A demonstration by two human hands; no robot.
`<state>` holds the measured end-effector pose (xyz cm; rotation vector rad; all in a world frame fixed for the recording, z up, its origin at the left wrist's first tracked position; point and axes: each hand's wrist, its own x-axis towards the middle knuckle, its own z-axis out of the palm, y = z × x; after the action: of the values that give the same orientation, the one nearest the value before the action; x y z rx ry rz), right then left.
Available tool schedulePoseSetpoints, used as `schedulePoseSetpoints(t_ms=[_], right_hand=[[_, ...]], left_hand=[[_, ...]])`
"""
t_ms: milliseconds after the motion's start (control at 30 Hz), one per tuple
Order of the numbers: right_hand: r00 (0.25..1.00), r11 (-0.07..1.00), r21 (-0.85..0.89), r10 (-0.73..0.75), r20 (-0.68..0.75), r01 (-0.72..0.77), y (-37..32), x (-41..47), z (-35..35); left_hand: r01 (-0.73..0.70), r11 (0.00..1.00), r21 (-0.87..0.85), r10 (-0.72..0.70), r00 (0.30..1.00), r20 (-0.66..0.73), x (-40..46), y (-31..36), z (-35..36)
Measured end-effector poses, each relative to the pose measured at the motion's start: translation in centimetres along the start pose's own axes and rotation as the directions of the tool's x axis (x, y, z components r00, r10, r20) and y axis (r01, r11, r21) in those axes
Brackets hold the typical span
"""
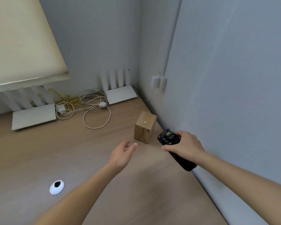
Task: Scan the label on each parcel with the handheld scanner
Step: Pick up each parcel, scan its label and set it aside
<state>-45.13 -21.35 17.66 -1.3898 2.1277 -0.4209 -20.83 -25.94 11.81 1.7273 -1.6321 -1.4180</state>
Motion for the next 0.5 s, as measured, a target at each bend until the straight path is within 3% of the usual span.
schedulePoseSetpoints(t_ms=[133, 267, 500], right_hand=[[0.999, 0.999, -0.013, -0.049, 0.005, 0.049, -0.4, 7.8, 1.1], [0.995, 0.996, -0.023, -0.09, 0.044, 0.091, -0.8, 14.3, 2.2], [0.98, 0.987, -0.046, -0.143, 0.141, 0.151, -1.3, 21.0, 3.6]], left_hand=[[0.07, 0.995, -0.077, -0.07, 0.998, 0.001, 5.2, -0.6, 2.1], [0.163, 0.95, -0.265, -0.174, 0.985, -0.016, 9.9, -0.3, 4.4], [0.24, 0.863, -0.444, -0.268, 0.963, 0.001, 14.2, -0.1, 6.9]])
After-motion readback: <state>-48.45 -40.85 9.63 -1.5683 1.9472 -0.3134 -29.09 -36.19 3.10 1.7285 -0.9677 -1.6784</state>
